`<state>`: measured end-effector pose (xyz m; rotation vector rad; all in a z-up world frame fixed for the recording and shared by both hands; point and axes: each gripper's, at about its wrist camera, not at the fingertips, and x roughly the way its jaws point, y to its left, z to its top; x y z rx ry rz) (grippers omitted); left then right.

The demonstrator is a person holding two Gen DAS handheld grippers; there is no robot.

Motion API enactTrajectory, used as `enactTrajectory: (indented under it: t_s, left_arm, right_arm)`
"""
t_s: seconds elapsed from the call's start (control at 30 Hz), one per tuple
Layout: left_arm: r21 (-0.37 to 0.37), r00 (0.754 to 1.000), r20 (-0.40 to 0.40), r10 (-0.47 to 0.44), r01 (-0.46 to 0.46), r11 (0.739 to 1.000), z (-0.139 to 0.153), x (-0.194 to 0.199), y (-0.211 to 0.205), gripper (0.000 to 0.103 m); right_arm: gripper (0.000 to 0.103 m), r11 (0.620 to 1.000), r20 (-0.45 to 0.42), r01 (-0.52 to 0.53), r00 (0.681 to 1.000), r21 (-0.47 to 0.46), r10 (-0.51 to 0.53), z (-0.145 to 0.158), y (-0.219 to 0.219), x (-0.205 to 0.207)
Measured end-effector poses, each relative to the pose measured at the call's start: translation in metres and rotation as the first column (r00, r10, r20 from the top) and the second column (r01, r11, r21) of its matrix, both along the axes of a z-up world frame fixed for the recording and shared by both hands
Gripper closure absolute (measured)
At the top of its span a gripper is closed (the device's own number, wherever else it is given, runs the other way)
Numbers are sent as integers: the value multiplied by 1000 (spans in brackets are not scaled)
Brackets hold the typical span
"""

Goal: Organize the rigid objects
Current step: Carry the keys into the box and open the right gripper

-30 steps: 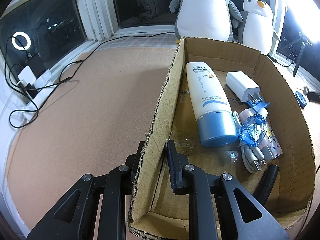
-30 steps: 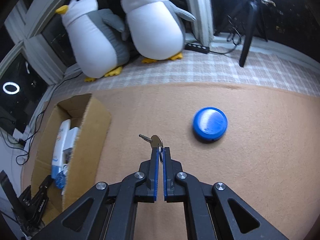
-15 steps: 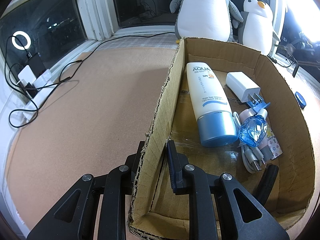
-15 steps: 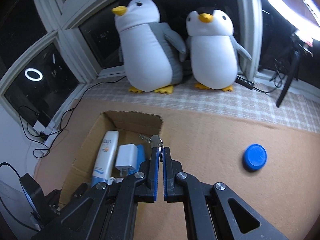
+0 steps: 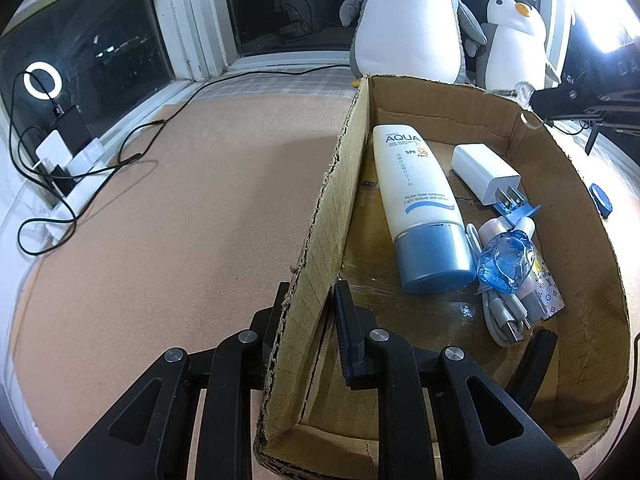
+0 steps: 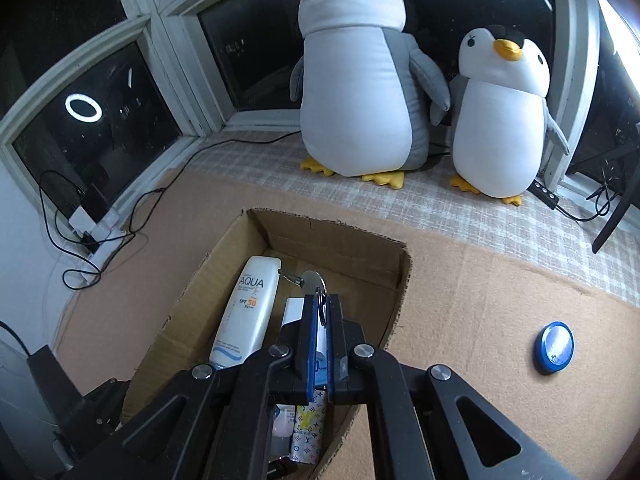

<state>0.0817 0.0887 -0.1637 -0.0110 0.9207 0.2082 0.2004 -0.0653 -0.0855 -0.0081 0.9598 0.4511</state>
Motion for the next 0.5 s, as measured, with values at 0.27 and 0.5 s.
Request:
enactTrajectory:
  t_s: [0.27,0.5]
  left_arm:
    - [-1,1000,0,0,0,1000,0,0,0,85]
    - [0,1000,0,0,0,1000,0,-1,1,85]
  right_arm:
    - [100,999,-35,19,999,-50,-21,-16,5,9]
    - [100,998,-42,25,999,-54,-27,-19,2,13]
